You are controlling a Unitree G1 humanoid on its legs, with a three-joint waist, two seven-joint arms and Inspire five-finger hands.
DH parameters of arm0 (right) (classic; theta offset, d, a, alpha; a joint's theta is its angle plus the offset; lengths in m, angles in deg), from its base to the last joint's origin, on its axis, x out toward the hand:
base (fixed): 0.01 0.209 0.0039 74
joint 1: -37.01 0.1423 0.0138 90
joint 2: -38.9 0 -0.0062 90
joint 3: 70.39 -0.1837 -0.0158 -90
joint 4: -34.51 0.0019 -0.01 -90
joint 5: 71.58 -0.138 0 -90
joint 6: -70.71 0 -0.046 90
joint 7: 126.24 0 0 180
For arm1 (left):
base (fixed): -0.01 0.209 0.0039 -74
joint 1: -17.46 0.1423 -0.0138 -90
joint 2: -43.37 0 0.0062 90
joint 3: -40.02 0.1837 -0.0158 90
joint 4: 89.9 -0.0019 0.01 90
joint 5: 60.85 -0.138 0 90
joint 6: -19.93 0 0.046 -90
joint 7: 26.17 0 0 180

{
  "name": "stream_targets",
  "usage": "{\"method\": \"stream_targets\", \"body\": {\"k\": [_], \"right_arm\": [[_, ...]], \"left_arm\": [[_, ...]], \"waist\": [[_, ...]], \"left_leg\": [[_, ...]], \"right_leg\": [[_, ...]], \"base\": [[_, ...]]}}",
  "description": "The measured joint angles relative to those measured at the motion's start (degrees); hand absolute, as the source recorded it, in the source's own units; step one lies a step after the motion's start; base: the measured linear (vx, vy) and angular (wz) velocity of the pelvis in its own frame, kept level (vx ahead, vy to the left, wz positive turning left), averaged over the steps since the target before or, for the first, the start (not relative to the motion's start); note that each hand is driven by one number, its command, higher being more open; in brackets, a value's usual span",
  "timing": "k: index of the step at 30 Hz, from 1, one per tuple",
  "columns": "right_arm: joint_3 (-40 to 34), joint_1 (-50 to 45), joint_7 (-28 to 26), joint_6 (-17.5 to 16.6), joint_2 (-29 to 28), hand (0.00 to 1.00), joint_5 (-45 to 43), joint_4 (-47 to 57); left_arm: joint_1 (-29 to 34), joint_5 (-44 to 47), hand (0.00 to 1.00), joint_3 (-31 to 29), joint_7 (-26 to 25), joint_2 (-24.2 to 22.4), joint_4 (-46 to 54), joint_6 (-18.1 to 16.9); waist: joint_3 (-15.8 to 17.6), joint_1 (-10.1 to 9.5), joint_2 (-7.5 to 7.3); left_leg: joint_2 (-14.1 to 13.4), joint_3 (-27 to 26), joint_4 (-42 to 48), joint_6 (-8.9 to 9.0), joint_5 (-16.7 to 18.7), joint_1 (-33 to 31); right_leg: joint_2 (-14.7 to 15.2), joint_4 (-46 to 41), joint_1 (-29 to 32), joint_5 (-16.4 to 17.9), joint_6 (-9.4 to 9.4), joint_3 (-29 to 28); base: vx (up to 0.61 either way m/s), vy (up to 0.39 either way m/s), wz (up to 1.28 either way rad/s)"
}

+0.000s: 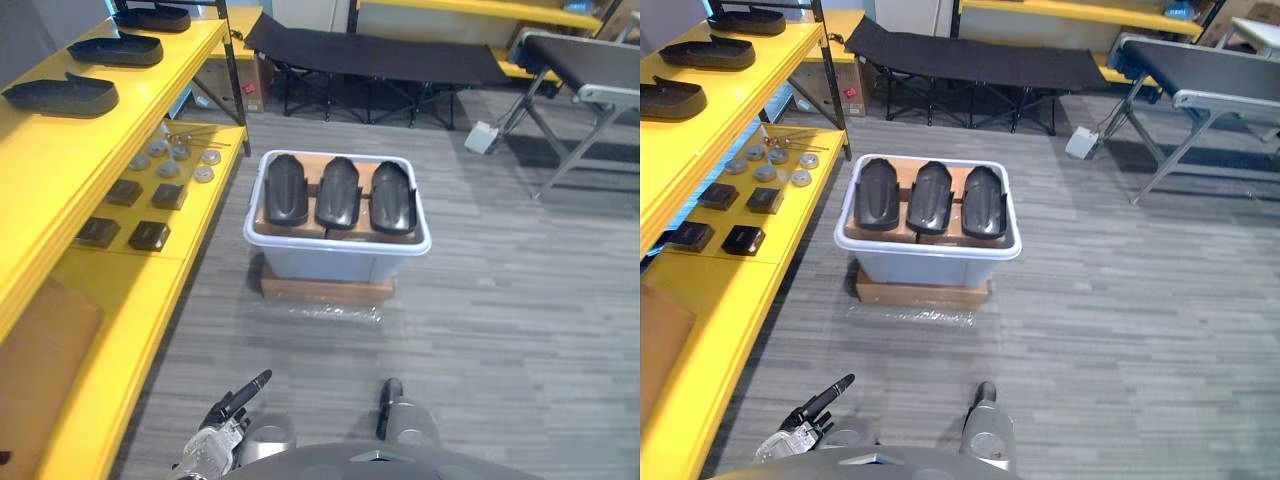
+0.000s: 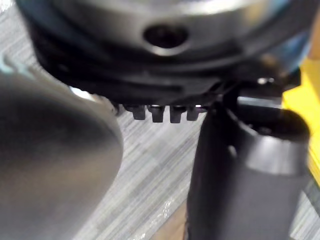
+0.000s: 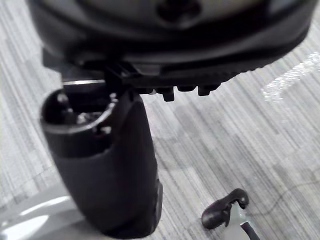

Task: Walk over and take three plastic housings, then place them on the shelf

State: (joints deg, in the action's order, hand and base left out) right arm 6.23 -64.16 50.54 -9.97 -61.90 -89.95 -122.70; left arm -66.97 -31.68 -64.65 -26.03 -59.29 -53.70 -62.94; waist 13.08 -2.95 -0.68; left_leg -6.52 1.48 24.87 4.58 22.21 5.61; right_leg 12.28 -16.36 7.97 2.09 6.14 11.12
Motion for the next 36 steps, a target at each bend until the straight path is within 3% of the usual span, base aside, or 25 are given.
{"method": "stream_targets", "body": {"k": [1, 2, 3, 4, 5, 6, 8, 11, 12, 13, 15, 18, 21, 27, 29, 30, 33, 36], "right_arm": [[-0.19, -0.13, -0.34, 0.03, 0.23, 1.00, -0.07, 0.22], [-0.67, -0.61, -0.04, -0.01, 1.32, 1.00, -0.08, 0.73], [-0.96, -0.48, 0.69, -0.17, 1.47, 1.00, -0.08, 0.75], [-1.72, -0.65, 1.64, -0.20, 1.68, 1.00, -0.13, 0.68], [-1.88, -1.44, 2.36, -0.23, 1.78, 1.00, -0.59, 0.69], [-1.94, -1.77, 2.57, -0.24, 1.90, 1.00, -0.91, 0.64], [-1.65, -2.15, 3.33, -0.25, 2.92, 1.00, -0.98, 0.02], [-1.88, -2.83, 3.69, -0.28, 2.98, 1.00, -0.78, -0.14], [-1.99, -3.01, 3.72, -0.87, 3.00, 1.00, -0.80, -0.11], [-2.04, -3.02, 3.78, -1.56, 2.82, 1.00, -0.74, -0.09], [-2.05, -2.88, 3.86, -2.80, 1.51, 1.00, 0.25, 0.03], [-0.06, -3.32, 4.10, -7.20, 0.65, 1.00, 4.13, 0.99], [5.80, -6.72, 6.23, -7.45, 1.75, 1.00, 5.06, 8.31], [9.71, -16.56, 10.04, -8.28, 3.34, 1.00, 6.27, 26.35], [9.30, -17.31, 10.26, -12.21, 4.35, 1.00, 4.81, 31.50], [9.41, -16.84, 11.04, -16.33, 4.70, 1.00, 4.44, 40.64], [9.55, -10.65, 10.62, -21.94, 4.94, 1.00, 4.46, 55.05], [9.34, -4.17, 9.47, -23.35, 5.44, 1.00, 4.33, 61.71]], "left_arm": [[0.16, 0.03, 1.00, -0.64, -0.50, -0.50, 0.10, -0.07], [0.96, 0.06, 1.00, -1.47, -0.85, -1.76, -0.22, -0.03], [1.07, 0.08, 1.00, -1.68, -0.88, -2.28, -0.22, -0.48], [1.03, 0.23, 1.00, -1.94, -0.73, -2.82, 0.08, -1.42], [1.09, 0.20, 1.00, -1.88, -0.50, -2.89, -0.02, -1.98], [1.17, 0.20, 1.00, -1.81, -0.50, -3.03, -0.14, -2.25], [1.12, 0.38, 1.00, 0.63, -0.33, -2.95, -0.56, -3.14], [1.20, 0.31, 1.00, 3.27, -0.33, -2.09, -0.76, -3.19], [1.23, 0.29, 1.00, 3.25, -0.31, -2.22, -0.75, -3.01], [1.24, 0.41, 1.00, 2.94, -0.31, -2.17, -0.75, -2.35], [0.96, -0.66, 1.00, 3.19, -0.29, -0.83, -0.81, -1.75], [-0.01, -7.48, 1.00, 3.95, 1.05, 0.62, -0.24, -1.80], [0.00, -14.07, 1.00, 6.55, 1.94, 1.62, 1.46, -1.72], [0.02, -13.43, 1.00, 9.99, 1.64, 3.48, 0.21, -1.22], [0.01, -13.04, 1.00, 10.58, 1.21, 3.86, -0.76, -2.63], [-0.02, -12.94, 1.00, 10.92, 1.05, 4.09, -1.29, -4.20], [0.02, -11.36, 1.00, 12.06, 0.92, 4.21, -1.24, -6.15], [0.36, -11.37, 1.00, 12.15, 1.16, 4.40, -0.31, -7.00]], "waist": [[-0.06, 0.27, 0.93], [-1.03, 0.38, 2.69], [-1.15, 0.29, 3.20], [-1.21, 0.25, 3.68], [-1.19, 0.20, 4.05], [-1.16, 0.34, 4.35], [-0.74, 0.51, 5.77], [-0.65, 1.87, 5.58], [-0.65, 2.34, 5.77], [-0.42, 2.16, 5.69], [-0.24, 2.19, 4.25], [0.40, 2.20, 2.41], [0.39, 2.58, 2.24], [0.01, 4.03, 1.38], [-0.10, 4.83, 0.72], [-0.29, 5.04, 0.04], [-1.55, 4.32, -1.57], [-2.69, 2.69, -2.79]], "left_leg": [[-1.65, 0.96, 0.36, 1.19, 1.03, 0.61], [-3.83, 2.24, 0.26, 2.01, 0.94, 1.39], [-4.39, 2.52, 1.68, 1.85, -0.08, 0.66], [-4.89, 3.18, 7.68, 0.95, -3.09, -2.62], [-5.78, 3.27, 13.96, 0.80, -6.94, -5.89], [-6.44, 3.01, 16.88, 1.05, -8.50, -7.36], [-8.15, -0.83, 21.39, 1.78, -8.35, -9.51], [-5.97, -7.77, 4.50, 1.72, -8.45, -8.30], [-4.27, -8.38, -5.76, 1.33, -12.00, -7.70], [-3.13, -8.02, -11.19, 1.17, -17.83, -7.16], [-1.13, -8.62, -15.21, 0.79, -19.07, -5.06], [1.40, -10.22, -19.01, -0.63, -20.11, -4.02], [2.97, -11.31, -20.39, -1.59, -20.05, -3.50], [4.00, -13.48, -20.00, -2.45, -18.48, -3.05], [3.97, -13.65, -19.89, -2.39, -18.32, -2.98], [3.81, -13.72, -19.87, -2.31, -18.27, -2.78], [3.25, -14.34, -19.83, -2.21, -18.24, -2.38], [2.94, -14.26, -20.03, -2.12, -18.40, -2.34]], "right_leg": [[-0.54, -3.11, 0.21, -1.20, -0.17, 1.70], [-2.09, -6.18, 0.17, 2.54, -1.75, 3.83], [-2.35, -7.27, 0.10, 3.93, -2.18, 4.59], [-2.24, -8.20, -0.99, 5.59, -2.59, 6.48], [-2.47, -7.74, -3.11, 6.74, -3.83, 8.43], [-2.77, -7.02, -4.49, 7.04, -4.08, 9.39], [-3.88, -2.66, -10.09, 6.75, -4.53, 11.89], [-3.62, 3.30, -13.91, 5.22, -3.61, 13.81], [-3.62, 4.78, -14.06, 4.70, -3.11, 13.98], [-3.61, 5.21, -14.06, 4.43, -2.65, 13.54], [-2.58, 7.20, -14.86, 3.56, -1.29, 12.57], [-0.72, 9.42, -14.48, 2.14, 0.44, 11.66], [0.27, 9.66, -13.85, 1.80, 0.97, 10.35], [0.66, 10.25, -13.17, 1.50, 1.45, 7.35], [0.59, 10.31, -13.08, 1.47, 1.47, 7.04], [0.39, 10.42, -12.85, 1.22, 1.38, 6.39], [-0.26, 11.96, -12.99, 0.13, 1.04, 5.88], [-0.42, 12.74, -13.38, -0.33, 1.06, 5.98]], "base": [[0.43, -0.568, 0.53], [0.28, -0.367, 0.51], [0.33, -0.419, 0.63], [0.31, -0.421, 0.72], [0.35, -0.487, 0.75], [0.21, -0.283, 0.61], [0.23, -0.211, 0.38], [0.21, -0.120, 0.23], [0.16, 0.019, 0.04], [0.16, 0.051, -0.07], [0.18, 0.107, -0.08], [0.11, 0.107, -0.09], [0.10, 0.093, -0.10], [0.08, 0.065, -0.21], [0.01, 0.025, -0.15], [-0.02, 0.011, -0.20], [-0.07, 0.004, -0.15], [-0.05, -0.013, -0.01]]}}
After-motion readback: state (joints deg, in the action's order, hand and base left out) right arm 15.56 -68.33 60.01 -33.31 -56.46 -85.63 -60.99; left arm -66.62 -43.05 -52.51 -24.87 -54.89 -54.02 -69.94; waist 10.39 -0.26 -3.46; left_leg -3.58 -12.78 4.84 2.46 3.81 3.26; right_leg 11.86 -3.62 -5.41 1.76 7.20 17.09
